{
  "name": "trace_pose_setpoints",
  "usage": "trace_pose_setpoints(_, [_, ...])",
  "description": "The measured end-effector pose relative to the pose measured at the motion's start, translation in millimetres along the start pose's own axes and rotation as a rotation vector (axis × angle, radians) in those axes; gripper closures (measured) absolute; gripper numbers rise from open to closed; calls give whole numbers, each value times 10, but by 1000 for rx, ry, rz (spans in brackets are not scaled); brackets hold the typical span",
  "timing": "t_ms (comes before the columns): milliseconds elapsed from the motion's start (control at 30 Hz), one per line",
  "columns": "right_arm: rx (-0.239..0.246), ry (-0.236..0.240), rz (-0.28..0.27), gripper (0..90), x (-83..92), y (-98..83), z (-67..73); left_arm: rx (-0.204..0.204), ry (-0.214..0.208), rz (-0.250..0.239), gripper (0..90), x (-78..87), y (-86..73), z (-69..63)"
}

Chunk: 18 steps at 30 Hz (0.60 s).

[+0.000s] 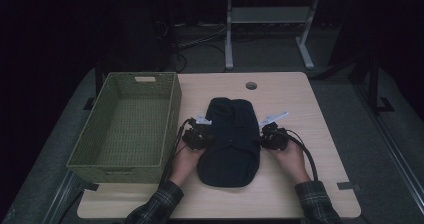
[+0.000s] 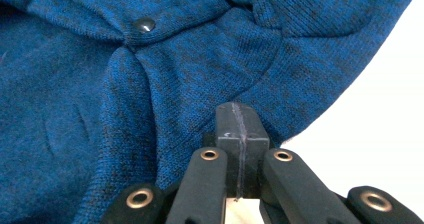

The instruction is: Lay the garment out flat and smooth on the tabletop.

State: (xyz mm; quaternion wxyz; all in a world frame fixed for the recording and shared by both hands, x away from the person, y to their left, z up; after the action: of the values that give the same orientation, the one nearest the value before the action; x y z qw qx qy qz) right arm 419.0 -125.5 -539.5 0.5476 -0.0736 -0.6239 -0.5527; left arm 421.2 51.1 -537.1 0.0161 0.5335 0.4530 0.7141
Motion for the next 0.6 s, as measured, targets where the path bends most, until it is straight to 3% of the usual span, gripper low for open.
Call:
trace_pose_setpoints(200, [-16, -4, -1, 900, 37, -38, -43, -11, -27, 2, 898, 3, -3, -50])
trace_pose_setpoints(467, [-25, -34, 9, 900, 162, -175, -83, -37, -118, -4, 899, -4, 8, -303])
trace_pose_setpoints(600, [-33, -35, 15, 900, 257, -295, -82, -65, -139, -3, 898, 9, -3, -413])
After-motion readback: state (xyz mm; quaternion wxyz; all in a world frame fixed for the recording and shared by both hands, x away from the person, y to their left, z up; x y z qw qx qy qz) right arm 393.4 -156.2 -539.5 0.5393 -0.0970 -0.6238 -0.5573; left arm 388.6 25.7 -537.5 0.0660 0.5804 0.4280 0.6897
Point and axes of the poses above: each handheld gripper's, and its own axes: x roughly backward along the jaws, y roughly out of its top, z roughly to its left, the point moved 10 cm from there along -x, roughly forward along the jaws, and after that the axes turned 11 degrees about -x, right-handed, at the moved point
